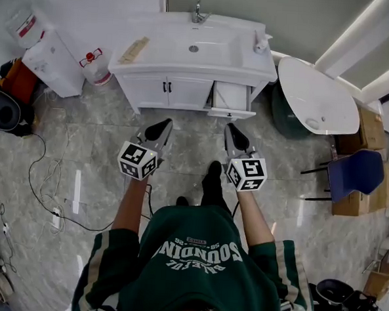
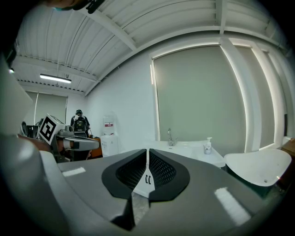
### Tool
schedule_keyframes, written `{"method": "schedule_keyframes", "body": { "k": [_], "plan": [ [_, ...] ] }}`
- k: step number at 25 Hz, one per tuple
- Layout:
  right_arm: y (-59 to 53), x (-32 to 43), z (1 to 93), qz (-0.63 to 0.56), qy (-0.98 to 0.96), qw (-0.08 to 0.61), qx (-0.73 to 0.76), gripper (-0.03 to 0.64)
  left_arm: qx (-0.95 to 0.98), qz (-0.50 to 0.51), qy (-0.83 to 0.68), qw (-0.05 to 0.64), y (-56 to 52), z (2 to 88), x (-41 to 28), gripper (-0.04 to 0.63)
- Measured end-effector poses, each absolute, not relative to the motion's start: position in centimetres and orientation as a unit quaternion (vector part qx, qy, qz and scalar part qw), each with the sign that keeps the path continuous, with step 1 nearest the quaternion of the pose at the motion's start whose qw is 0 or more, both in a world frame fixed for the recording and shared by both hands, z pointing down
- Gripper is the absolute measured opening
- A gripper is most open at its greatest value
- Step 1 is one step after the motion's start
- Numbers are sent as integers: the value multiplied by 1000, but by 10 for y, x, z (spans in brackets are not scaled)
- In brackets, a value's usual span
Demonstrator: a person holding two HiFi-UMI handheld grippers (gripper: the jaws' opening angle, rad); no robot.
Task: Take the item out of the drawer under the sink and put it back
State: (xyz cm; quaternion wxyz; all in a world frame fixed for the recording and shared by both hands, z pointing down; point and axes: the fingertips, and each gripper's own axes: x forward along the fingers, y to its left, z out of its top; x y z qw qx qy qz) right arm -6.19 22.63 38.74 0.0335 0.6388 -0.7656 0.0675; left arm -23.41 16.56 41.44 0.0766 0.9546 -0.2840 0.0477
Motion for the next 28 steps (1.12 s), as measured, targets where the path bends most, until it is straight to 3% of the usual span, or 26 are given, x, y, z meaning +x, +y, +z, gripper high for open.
{"method": "schedule_keyframes", "body": {
  "k": [11,28],
  "plan": [
    [156,-25,397,77,-766,28,637,3,954,56,-283,78,100,422,-197,51],
    [-54,56,372,66,-816,23,574,3,931,55,-352,75,-73,401,-113,51]
  ]
}}
